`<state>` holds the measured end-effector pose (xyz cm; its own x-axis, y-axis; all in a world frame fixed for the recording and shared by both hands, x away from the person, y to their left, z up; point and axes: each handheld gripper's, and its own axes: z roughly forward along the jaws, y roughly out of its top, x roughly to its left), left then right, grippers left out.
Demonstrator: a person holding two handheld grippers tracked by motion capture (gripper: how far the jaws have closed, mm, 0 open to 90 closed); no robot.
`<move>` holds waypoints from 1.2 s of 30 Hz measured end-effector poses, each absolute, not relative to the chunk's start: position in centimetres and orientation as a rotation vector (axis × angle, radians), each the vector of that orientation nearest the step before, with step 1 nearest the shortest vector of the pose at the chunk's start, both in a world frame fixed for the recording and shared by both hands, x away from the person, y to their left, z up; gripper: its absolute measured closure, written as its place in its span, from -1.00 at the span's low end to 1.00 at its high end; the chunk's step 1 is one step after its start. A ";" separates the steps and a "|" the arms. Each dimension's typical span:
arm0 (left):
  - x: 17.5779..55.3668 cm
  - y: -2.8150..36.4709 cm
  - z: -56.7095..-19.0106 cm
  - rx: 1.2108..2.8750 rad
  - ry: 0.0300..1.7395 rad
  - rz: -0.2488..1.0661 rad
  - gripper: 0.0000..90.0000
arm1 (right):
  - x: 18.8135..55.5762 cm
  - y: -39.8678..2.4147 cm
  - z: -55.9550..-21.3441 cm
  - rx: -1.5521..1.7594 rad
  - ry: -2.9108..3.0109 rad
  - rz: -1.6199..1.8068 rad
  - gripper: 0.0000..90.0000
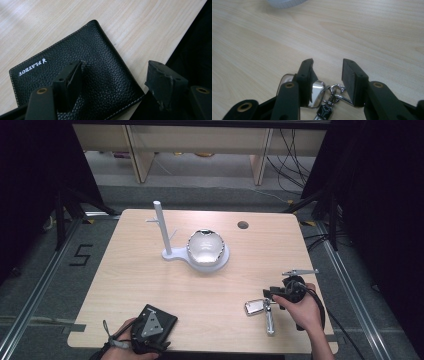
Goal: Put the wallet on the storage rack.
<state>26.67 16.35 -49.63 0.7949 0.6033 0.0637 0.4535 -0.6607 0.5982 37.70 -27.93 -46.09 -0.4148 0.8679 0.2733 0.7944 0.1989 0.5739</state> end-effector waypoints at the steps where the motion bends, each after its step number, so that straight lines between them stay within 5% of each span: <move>1: 26.7 16.3 -49.6 2.412 0.771 0.359 -0.35 | 37.7 -27.9 -46.2 1.636 2.341 1.011 0.37; 14: 26.8 15.8 -49.6 2.487 0.741 0.472 -0.36 | 37.8 -28.0 -46.2 1.606 2.339 1.042 0.34; 24: 27.3 15.8 -49.9 2.496 0.761 0.441 -0.40 | 37.8 -27.8 -46.3 1.626 2.351 1.021 0.32; 32: 27.4 16.2 -49.7 2.469 0.752 0.447 -0.24 | 37.9 -28.0 -46.4 1.591 2.363 1.067 0.32; 36: 27.5 16.4 -49.4 2.431 0.781 0.367 0.05 | 37.9 -28.1 -46.5 1.596 2.356 1.055 0.32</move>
